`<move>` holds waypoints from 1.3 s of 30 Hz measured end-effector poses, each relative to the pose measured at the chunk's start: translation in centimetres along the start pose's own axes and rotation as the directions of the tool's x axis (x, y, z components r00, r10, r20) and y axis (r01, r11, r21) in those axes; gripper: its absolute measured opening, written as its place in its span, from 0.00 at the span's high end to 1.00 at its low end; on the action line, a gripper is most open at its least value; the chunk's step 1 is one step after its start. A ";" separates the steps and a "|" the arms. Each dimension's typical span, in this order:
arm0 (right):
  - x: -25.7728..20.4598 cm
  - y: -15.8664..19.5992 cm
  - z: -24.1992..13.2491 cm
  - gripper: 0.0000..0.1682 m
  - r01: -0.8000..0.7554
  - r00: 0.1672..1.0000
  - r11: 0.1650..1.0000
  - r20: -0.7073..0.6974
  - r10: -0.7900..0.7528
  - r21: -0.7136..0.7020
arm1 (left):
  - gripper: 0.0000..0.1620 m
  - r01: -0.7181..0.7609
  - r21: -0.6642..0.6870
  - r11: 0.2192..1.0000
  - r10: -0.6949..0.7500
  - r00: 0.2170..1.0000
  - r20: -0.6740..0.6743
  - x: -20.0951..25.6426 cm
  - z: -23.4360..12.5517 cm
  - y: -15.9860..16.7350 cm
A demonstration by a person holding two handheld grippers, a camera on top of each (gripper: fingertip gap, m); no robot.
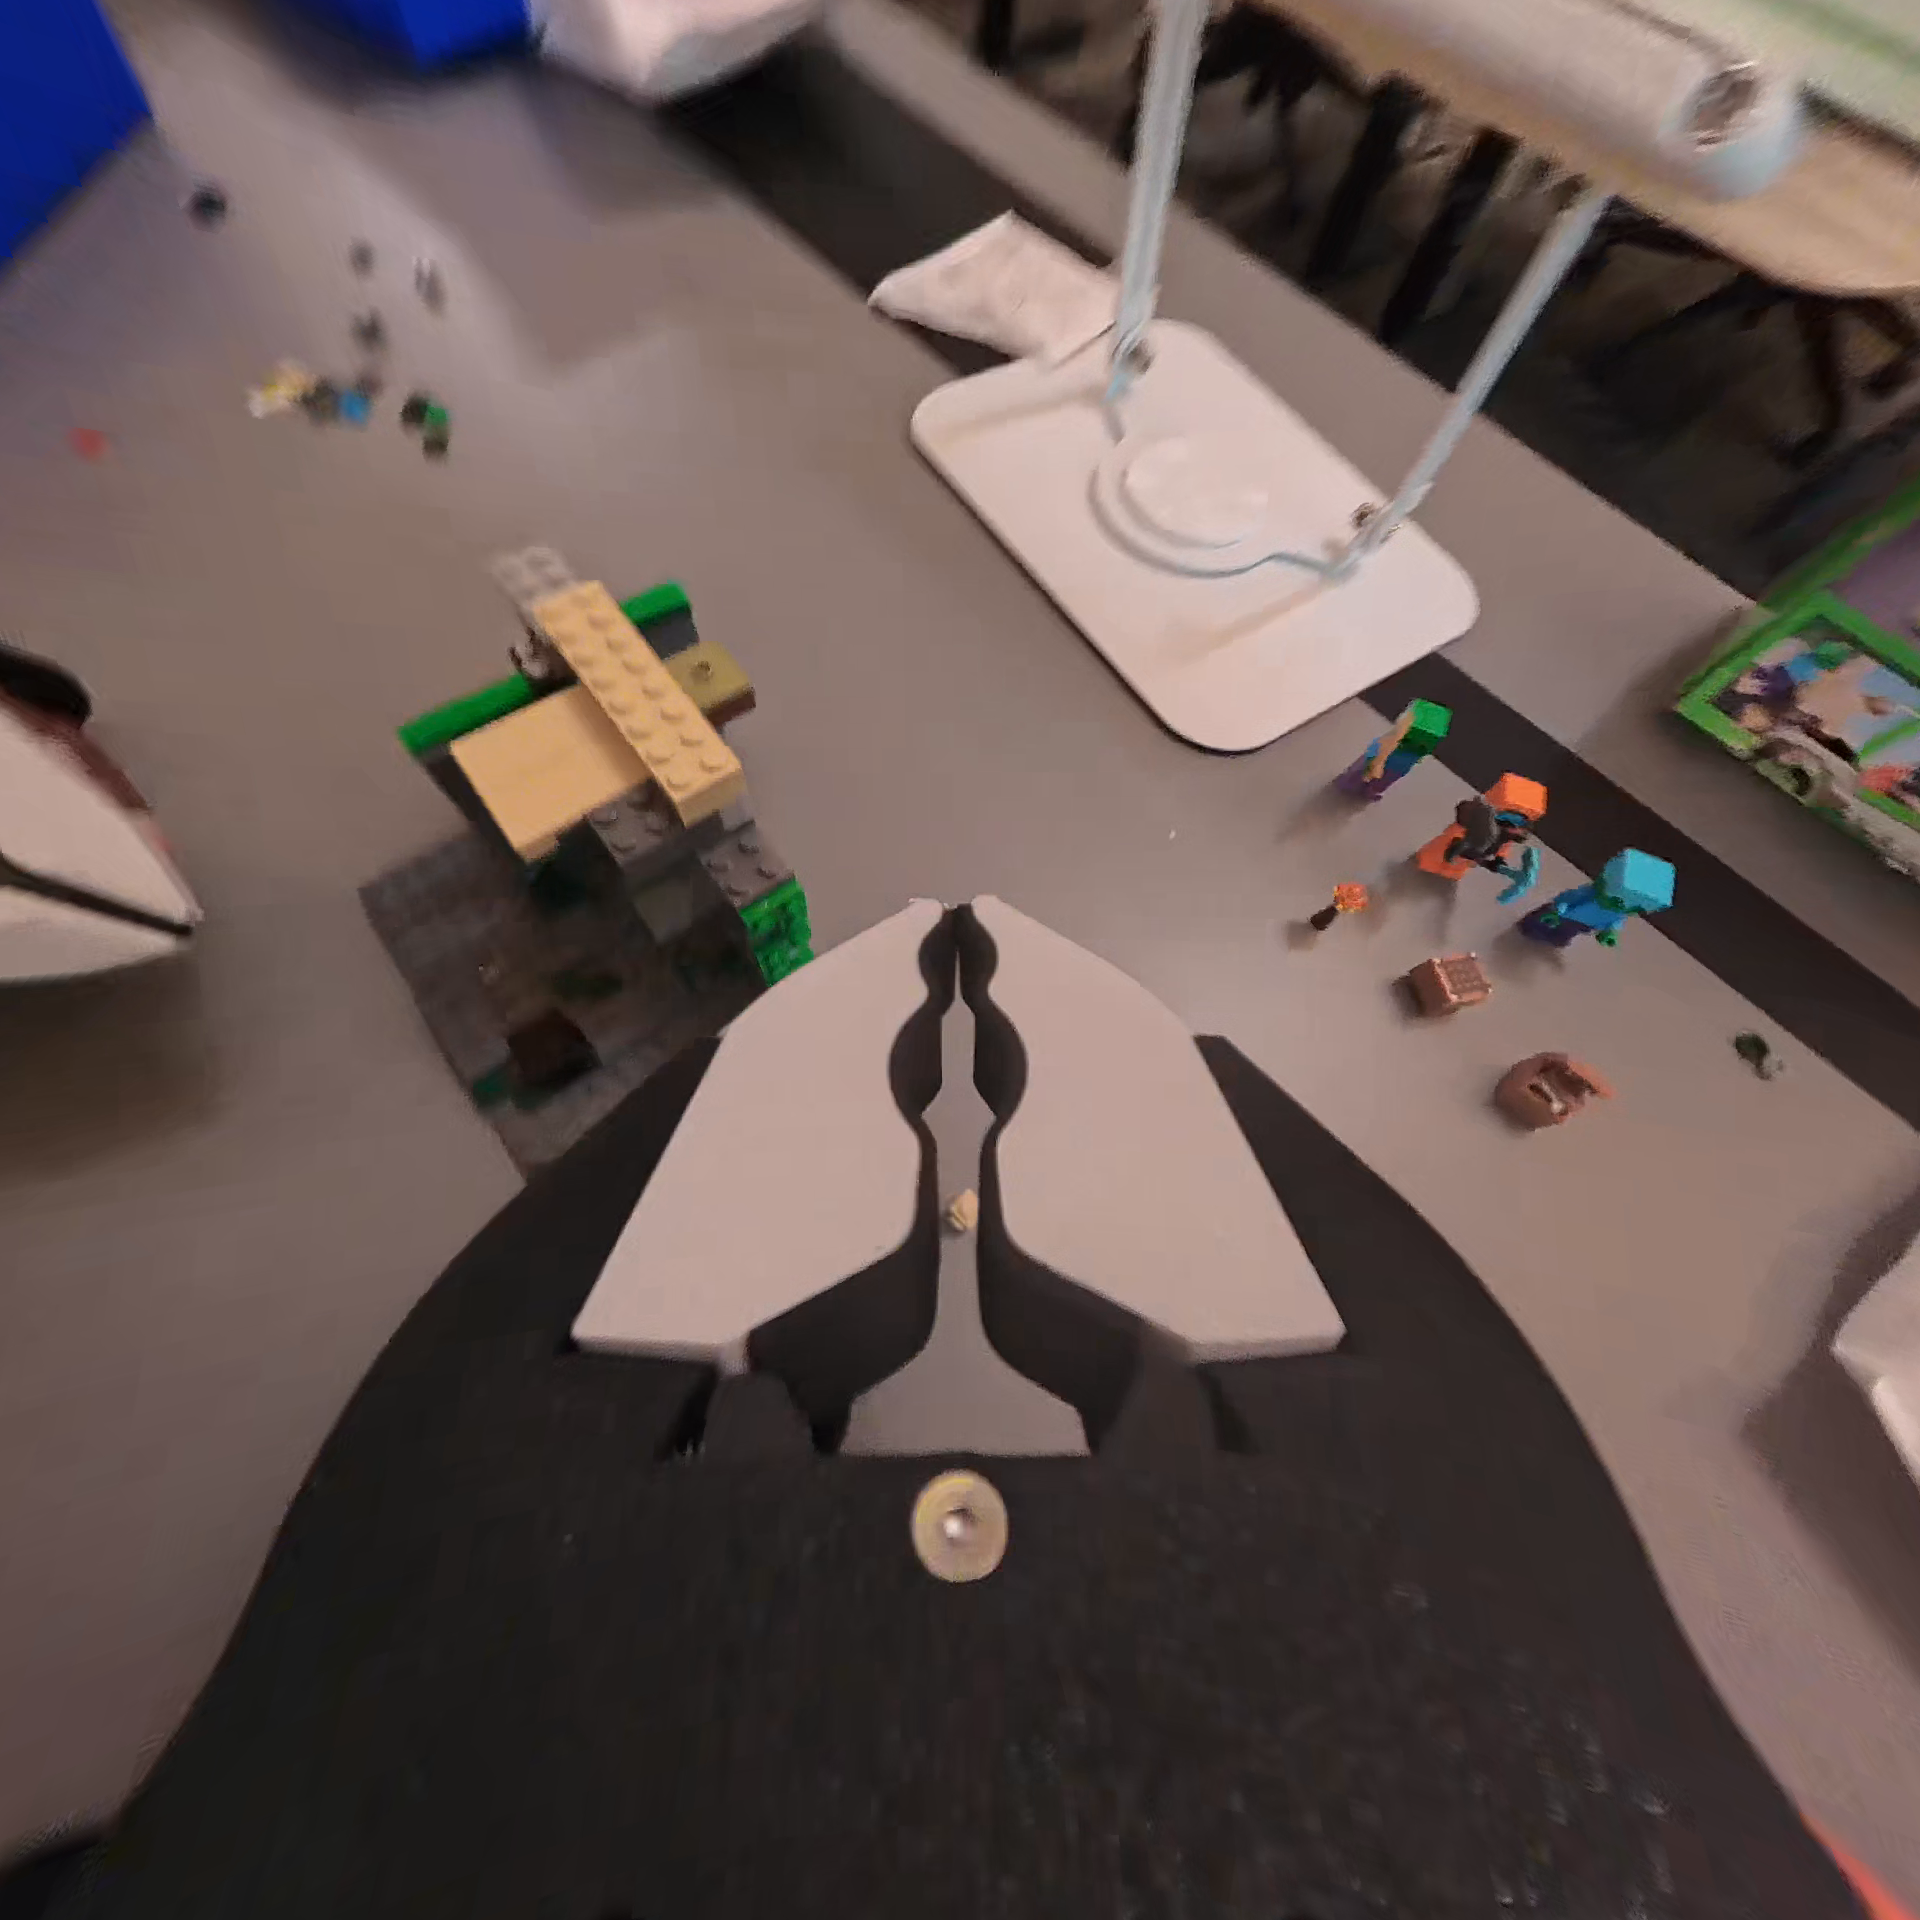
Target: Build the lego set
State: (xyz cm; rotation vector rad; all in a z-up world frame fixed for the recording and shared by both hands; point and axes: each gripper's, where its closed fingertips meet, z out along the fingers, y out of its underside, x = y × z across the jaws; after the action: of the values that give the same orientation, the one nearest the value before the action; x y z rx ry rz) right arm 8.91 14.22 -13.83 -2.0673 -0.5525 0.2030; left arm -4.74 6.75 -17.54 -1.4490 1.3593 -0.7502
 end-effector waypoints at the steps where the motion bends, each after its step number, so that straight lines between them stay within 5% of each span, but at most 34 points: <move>1: 0.0 -0.1 -0.3 1.00 -0.039 0.998 0.998 -0.038 0.041 0.049 | 1.00 0.003 0.009 1.000 -0.003 1.000 0.012 -0.3 -0.1 -0.1; 5: -0.7 -0.3 -1.5 1.00 -0.175 0.972 0.955 -0.110 0.206 0.241 | 1.00 0.032 0.045 0.998 -0.035 0.998 0.050 -1.2 -0.5 -0.5; 12: -0.7 -0.3 -2.7 1.00 -0.172 0.940 0.860 -0.181 0.289 0.481 | 1.00 0.048 0.094 0.994 -0.060 0.989 0.132 -2.8 -0.9 -0.7; 25: -2.7 -0.7 -2.7 1.00 -0.185 0.963 0.819 -0.065 0.260 0.543 | 1.00 0.076 0.240 0.968 -0.153 0.935 0.319 -7.2 -4.5 -3.1; 32: -3.2 -0.9 -3.2 1.00 -0.235 0.961 0.804 0.003 0.278 0.547 | 0.94 0.081 0.266 0.960 -0.211 0.836 0.507 -12.1 -14.7 -5.1; 39: -3.4 -0.3 -2.5 1.00 -0.262 0.958 0.816 0.033 0.286 0.516 | 0.87 0.173 -0.017 0.985 -0.107 0.679 0.726 -19.5 -32.0 -3.0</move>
State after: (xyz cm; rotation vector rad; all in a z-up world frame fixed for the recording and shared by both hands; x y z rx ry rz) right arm 6.67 10.84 -12.49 -1.6054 -0.1364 0.4247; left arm -36.44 17.73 -0.63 -1.6806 0.6616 -0.1420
